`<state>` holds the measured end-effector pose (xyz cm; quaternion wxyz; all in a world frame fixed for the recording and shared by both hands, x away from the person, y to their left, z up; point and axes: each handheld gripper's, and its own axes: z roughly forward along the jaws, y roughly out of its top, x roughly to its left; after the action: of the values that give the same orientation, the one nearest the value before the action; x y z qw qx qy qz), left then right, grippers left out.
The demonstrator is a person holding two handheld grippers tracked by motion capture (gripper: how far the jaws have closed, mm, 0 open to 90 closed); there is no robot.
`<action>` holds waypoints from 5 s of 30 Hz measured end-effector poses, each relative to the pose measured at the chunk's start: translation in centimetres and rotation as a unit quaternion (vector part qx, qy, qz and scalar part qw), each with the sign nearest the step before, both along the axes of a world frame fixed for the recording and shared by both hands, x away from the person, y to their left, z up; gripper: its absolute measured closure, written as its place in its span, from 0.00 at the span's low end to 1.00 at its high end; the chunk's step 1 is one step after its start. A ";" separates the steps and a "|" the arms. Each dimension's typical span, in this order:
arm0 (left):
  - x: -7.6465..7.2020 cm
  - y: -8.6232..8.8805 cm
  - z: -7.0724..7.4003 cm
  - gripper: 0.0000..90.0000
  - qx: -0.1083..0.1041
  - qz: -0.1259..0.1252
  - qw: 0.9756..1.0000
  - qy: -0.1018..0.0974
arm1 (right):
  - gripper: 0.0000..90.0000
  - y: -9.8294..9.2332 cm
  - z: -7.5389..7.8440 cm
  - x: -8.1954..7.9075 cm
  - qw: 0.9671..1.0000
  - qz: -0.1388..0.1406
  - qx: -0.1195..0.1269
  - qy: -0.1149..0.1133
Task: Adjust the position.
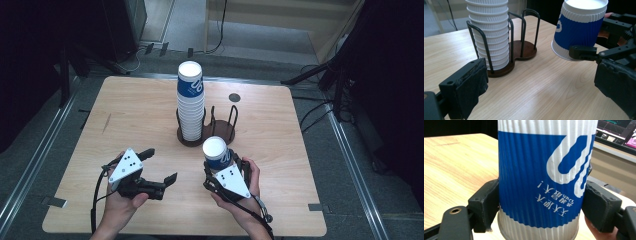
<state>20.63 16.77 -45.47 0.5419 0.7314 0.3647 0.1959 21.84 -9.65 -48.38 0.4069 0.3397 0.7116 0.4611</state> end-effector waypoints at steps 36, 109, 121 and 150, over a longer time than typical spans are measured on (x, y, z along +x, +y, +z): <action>-0.4 -0.9 0.2 0.01 -0.003 -0.032 0.999 -0.002 | 0.23 2.3 -1.3 -1.3 0.988 0.026 -0.126 -0.082; -0.8 -3.1 -0.2 0.30 0.040 -0.082 0.996 0.003 | 0.23 5.2 -3.0 -3.9 0.934 0.101 -0.285 -0.188; -0.5 -3.4 -0.3 0.31 0.034 -0.087 0.996 0.005 | 0.20 4.9 -3.0 -3.8 0.937 0.099 -0.281 -0.183; -0.2 -1.3 -0.3 0.32 -0.006 -0.005 0.999 -0.032 | 0.02 3.8 0.6 -3.9 0.978 0.116 -0.135 -0.106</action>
<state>20.44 15.43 -45.73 0.5584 0.7233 0.3450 0.2146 17.96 -5.90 -47.75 0.4663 0.1457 0.7546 0.4380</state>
